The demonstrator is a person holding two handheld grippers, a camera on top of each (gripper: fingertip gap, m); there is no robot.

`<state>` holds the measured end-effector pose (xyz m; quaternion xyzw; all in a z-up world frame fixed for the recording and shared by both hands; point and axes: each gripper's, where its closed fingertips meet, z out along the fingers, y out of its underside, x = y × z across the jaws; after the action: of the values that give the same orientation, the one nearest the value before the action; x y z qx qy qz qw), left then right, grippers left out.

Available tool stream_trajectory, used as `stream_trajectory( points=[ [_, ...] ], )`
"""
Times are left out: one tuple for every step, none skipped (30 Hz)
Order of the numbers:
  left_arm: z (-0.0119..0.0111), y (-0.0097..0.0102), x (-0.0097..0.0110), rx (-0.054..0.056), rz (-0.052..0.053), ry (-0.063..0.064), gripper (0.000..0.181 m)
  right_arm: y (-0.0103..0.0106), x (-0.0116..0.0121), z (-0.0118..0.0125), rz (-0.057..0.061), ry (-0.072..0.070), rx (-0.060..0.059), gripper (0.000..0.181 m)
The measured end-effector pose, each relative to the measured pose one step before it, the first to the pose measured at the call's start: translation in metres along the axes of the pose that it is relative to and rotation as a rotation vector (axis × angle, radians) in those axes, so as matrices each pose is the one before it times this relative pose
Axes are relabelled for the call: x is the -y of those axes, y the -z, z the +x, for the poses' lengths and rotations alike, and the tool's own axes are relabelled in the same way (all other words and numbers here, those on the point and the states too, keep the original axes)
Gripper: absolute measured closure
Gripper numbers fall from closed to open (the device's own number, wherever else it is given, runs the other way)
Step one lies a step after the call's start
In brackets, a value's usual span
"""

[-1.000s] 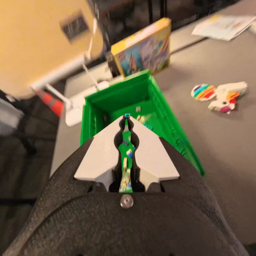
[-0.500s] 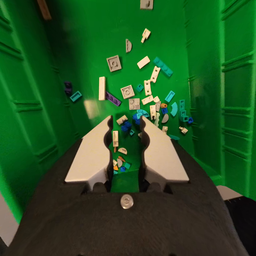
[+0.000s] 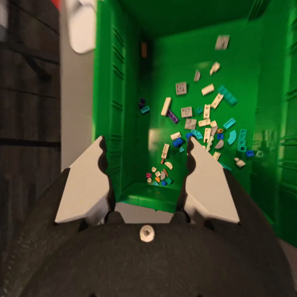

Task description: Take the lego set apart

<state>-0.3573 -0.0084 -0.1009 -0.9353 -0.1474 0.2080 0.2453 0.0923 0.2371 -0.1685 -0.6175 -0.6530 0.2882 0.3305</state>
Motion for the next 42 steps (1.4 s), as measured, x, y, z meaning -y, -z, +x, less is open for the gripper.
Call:
stream_trajectory(
  points=[
    [-0.00379,0.01424,0.00887,0.0243,0.0726,0.0300,0.085,-0.00156,-0.00222,-0.00065,-0.0188,0.0036,-0.0047,0.142],
    [-0.00136,0.01535,0.01099,0.0143,0.0816,0.0212,0.090,-0.00029,-0.00045,0.00022,-0.0047,-0.0014,-0.0081,0.147],
    [0.00269,0.01620,0.01280,-0.0011,0.0886,0.0105,0.093,0.00026,-0.00043,0.00103,-0.0026,0.0010,-0.0140,0.156],
    [0.00747,0.01653,0.01507,-0.0187,0.0985,0.0031,0.096,0.00025,0.00006,0.00073,0.0003,0.0195,-0.0198,0.161],
    [0.01388,0.01579,0.01694,-0.0420,0.1056,-0.0016,0.102,0.00062,0.00156,0.00008,0.0104,0.0546,-0.0305,0.163],
    [0.02137,0.01354,0.01843,-0.0701,0.1140,-0.0042,0.109,0.00111,0.00460,-0.00135,0.0289,0.0835,-0.0366,0.163],
    [0.03181,0.00997,0.01880,-0.1167,0.1197,-0.0095,0.120,0.00084,0.00779,-0.00310,0.0427,0.0791,-0.0309,0.164],
    [0.04197,0.00471,0.01810,-0.1654,0.1195,-0.0143,0.129,0.00031,0.01037,-0.00255,0.0484,0.0567,-0.0302,0.164],
    [0.04278,-0.00323,0.01403,-0.1617,0.0953,-0.0004,0.131,-0.00011,0.01254,-0.00011,0.0531,0.0512,-0.0456,0.164],
    [0.04072,-0.01066,0.00561,-0.1506,0.0531,0.0065,0.131,-0.00006,0.01385,0.00159,0.0541,0.0627,-0.0596,0.165],
    [0.03607,-0.01598,-0.00301,-0.1362,0.0162,0.0059,0.131,-0.00025,0.01439,0.00159,0.0515,0.0702,-0.0616,0.164],
    [0.02586,-0.01949,-0.00866,-0.0919,-0.0079,0.0088,0.131,-0.00045,0.01428,0.00026,0.0501,0.0654,-0.0538,0.164],
    [0.01865,-0.02069,-0.01083,-0.0663,-0.0156,0.0157,0.127,-0.00062,0.01359,-0.00160,0.0491,0.0560,-0.0397,0.164],
    [0.01342,-0.02066,-0.01217,-0.0563,-0.0231,0.0126,0.123,-0.00086,0.01212,-0.00275,0.0441,0.0473,-0.0279,0.164],
    [0.00357,-0.01990,-0.01269,-0.0175,-0.0300,0.0231,0.119,-0.00102,0.01092,-0.00241,0.0400,0.0387,-0.0220,0.164],
    [0.00207,-0.01851,-0.01095,-0.0275,-0.0224,0.0337,0.116,-0.00115,0.00912,-0.00185,0.0355,0.0288,-0.0175,0.164],
    [0.00316,-0.01668,-0.00916,-0.0518,-0.0140,0.0575,0.121,-0.00147,0.00615,-0.00131,0.0236,0.0181,-0.0129,0.164],
    [0.00288,-0.01443,-0.00885,-0.0628,-0.0173,0.0700,0.125,-0.00126,0.00334,-0.00057,0.0118,0.0102,-0.0101,0.164],
    [-0.00086,-0.01173,-0.00881,-0.0479,-0.0210,0.0634,0.127,-0.00081,0.00186,-0.00073,0.0073,0.0046,-0.0038,0.164],
    [-0.00173,-0.00826,-0.00599,-0.0433,-0.0086,0.0502,0.126,-0.00004,0.00094,-0.00108,0.0053,0.0020,0.0025,0.164],
    [0.00112,-0.00456,-0.00161,-0.0542,0.0126,0.0394,0.127,0.00039,-0.00002,-0.00024,0.0018,0.0037,0.0006,0.164],
    [0.00367,-0.00149,0.00171,-0.0600,0.0291,0.0316,0.130,0.00058,-0.00003,0.00029,0.0016,0.0032,-0.0017,0.164],
    [0.00289,-0.00004,0.00368,-0.0452,0.0349,0.0284,0.134,0.00032,0.00052,0.00009,0.0047,-0.0017,0.0010,0.164],
    [0.00159,0.00079,0.00318,-0.0298,0.0271,0.0092,0.140,-0.00005,0.00133,-0.00041,0.0058,-0.0011,0.0034,0.164],
    [0.00064,0.00134,0.00264,-0.0152,0.0233,-0.0017,0.147,-0.00036,0.00149,-0.00080,0.0038,0.0072,0.0037,0.164],
    [0.00088,0.00177,0.00245,-0.0120,0.0238,0.0056,0.151,-0.00065,0.00167,-0.00188,0.0028,0.0126,0.0065,0.164],
    [0.00216,0.00201,0.00189,-0.0193,0.0222,0.0068,0.160,-0.00063,0.00228,-0.00253,0.0056,0.0097,0.0097,0.164],
    [0.00031,0.00200,0.00111,-0.0065,0.0182,0.0002,0.164,-0.00047,0.00283,-0.00243,0.0086,0.0045,0.0086,0.164],
    [-0.00086,0.00166,-0.00035,0.0014,0.0073,-0.0037,0.169,-0.00044,0.00266,-0.00170,0.0073,0.0023,0.0049,0.164],
    [-0.00162,0.00112,-0.00078,0.0068,-0.0015,0.0084,0.174,-0.00054,0.00173,-0.00133,0.0020,0.0014,0.0044,0.164],
    [-0.00038,0.00059,-0.00182,-0.0037,-0.0175,0.0085,0.174,-0.00046,0.00020,-0.00216,-0.0022,0.0021,0.0133,0.164],
    [-0.00135,0.00034,-0.00432,-0.0014,-0.0405,0.0033,0.174,0.00004,-0.00135,-0.00389,-0.0028,-0.0034,0.0297,0.164],
    [-0.00216,0.00051,-0.00363,0.0074,-0.0344,-0.0078,0.174,0.00031,-0.00260,-0.00400,-0.0038,-0.0298,0.0398,0.164],
    [-0.00005,0.00099,-0.00136,0.0022,-0.0167,-0.0248,0.174,0.00106,-0.00377,-0.00317,-0.0064,-0.0635,0.0472,0.155],
    [0.00008,0.00120,-0.00173,0.0063,-0.0227,-0.0454,0.174,0.00236,-0.00362,-0.00267,-0.0020,-0.0886,0.0554,0.151],
    [-0.00093,0.00101,-0.00368,0.0175,-0.0387,-0.0639,0.174,0.00332,-0.00195,-0.00246,0.0083,-0.1078,0.0595,0.150],
    [0.00033,0.00047,-0.00444,0.0138,-0.0428,-0.0751,0.174,0.00352,-0.00087,-0.00320,0.0135,-0.1135,0.0642,0.150],
    [0.00163,-0.00021,-0.00557,0.0091,-0.0466,-0.0811,0.174,0.00304,-0.00058,-0.00362,0.0119,-0.1010,0.0624,0.155],
    [-0.00069,-0.00091,-0.00761,0.0244,-0.0556,-0.0719,0.173,0.00218,-0.00084,-0.00344,0.0025,-0.0778,0.0547,0.160],
    [0.00159,-0.00164,-0.00621,0.0096,-0.0438,-0.0542,0.174,0.00124,-0.00110,-0.00212,-0.0066,-0.0521,0.0369,0.164],
    [0.00375,-0.00168,-0.00306,-0.0065,-0.0220,-0.0348,0.174,0.00064,-0.00057,-0.00132,-0.0050,-0.0270,0.0200,0.164],
    [0.00256,-0.00156,-0.00154,-0.0004,-0.0134,-0.0265,0.174,-0.00020,-0.00144,-0.00212,-0.0097,-0.0079,0.0150,0.166]
  ],
)
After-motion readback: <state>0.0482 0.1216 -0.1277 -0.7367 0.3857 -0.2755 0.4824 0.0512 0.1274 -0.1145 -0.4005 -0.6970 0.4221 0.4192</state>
